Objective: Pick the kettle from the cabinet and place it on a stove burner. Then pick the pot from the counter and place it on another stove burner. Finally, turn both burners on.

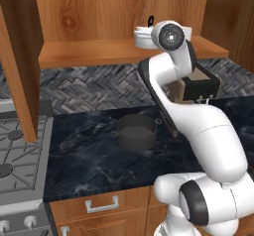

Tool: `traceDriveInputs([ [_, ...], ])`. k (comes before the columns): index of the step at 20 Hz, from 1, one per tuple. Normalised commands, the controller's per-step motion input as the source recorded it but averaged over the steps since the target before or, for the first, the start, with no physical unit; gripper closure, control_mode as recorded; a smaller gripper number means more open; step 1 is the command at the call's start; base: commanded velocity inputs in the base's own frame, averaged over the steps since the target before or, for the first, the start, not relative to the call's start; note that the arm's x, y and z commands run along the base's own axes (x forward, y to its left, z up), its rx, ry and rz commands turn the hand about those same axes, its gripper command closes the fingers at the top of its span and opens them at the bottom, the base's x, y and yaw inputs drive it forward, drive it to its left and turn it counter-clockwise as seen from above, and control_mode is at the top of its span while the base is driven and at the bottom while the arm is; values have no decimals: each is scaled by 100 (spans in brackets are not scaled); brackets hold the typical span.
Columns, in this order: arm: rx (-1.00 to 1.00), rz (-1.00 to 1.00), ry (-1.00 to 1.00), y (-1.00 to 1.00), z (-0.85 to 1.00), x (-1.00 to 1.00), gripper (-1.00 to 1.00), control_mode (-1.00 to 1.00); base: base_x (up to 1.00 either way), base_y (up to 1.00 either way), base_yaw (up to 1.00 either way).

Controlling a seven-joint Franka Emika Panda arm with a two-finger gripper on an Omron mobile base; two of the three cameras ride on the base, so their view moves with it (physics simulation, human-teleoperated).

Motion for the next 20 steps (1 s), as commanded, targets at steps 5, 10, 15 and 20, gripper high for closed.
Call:
traceDriveInputs([
  [5,0,0,0,0,0,28,-100,-100,0,0,0],
  [10,0,0,0,0,0,36,-100,-100,0,0,0],
  [15,0,0,0,0,0,35,-100,-100,0,0,0],
  [20,0,0,0,0,0,28,-100,-100,0,0,0],
])
